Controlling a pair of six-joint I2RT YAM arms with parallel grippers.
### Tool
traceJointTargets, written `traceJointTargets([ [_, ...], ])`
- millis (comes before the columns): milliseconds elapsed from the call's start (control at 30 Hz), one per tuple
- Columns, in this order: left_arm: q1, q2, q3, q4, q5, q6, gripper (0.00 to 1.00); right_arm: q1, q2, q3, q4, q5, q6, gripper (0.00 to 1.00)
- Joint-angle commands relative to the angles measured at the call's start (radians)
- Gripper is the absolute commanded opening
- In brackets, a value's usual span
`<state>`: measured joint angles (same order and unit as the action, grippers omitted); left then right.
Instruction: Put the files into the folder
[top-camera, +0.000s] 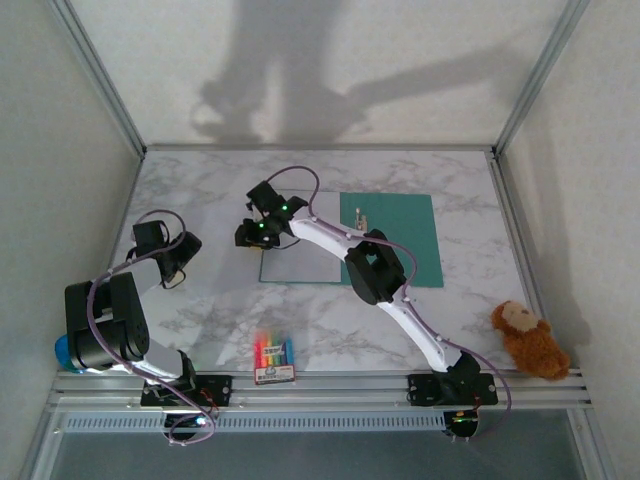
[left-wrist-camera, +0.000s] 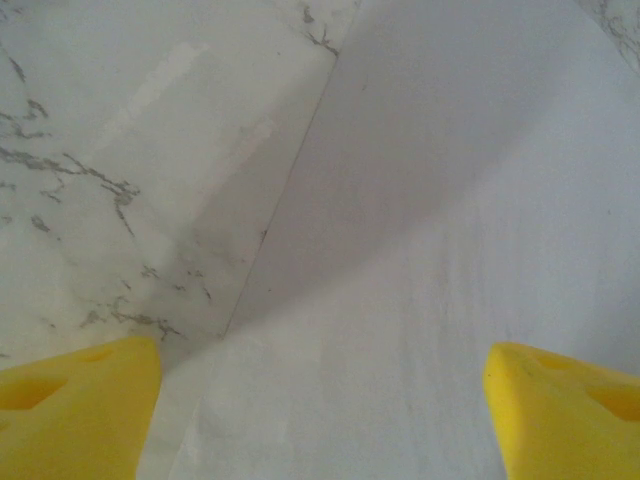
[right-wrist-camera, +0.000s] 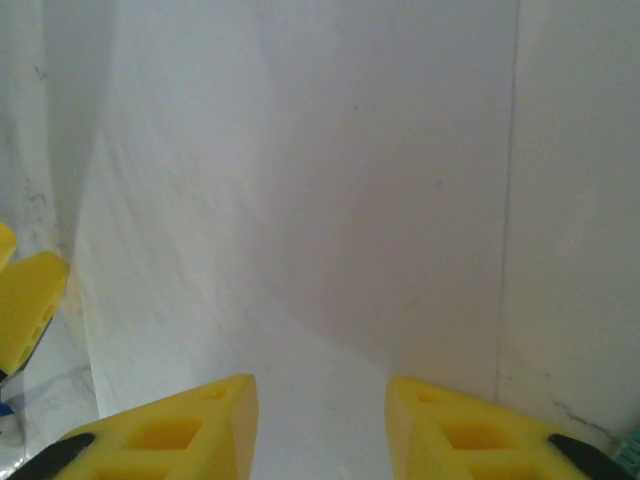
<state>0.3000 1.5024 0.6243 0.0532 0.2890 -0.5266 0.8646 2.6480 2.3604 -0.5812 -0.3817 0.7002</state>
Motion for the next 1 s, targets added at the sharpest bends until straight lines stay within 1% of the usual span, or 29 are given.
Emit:
traceJointTargets([
  [0,-0.006,0.004,-0.013,0.017,0.025,-0.001,0.85,0.023,0.042,0.041,-0.028,0.012,0.026,0.38],
  [133,-0.010,0.004,-0.012,0.014,0.027,0.001,0.86,0.034,0.059,0.060,-0.019,-0.006,0.043,0.38],
  [600,-0.011,0.013,-0.004,-0.006,0.012,0.002,0.85,0.044,0.089,0.069,0.011,-0.059,0.093,0.37],
  [967,-0.022,0.017,-0.004,-0.004,0.028,0.001,0.88,0.046,0.096,0.065,0.049,-0.110,0.142,0.37],
])
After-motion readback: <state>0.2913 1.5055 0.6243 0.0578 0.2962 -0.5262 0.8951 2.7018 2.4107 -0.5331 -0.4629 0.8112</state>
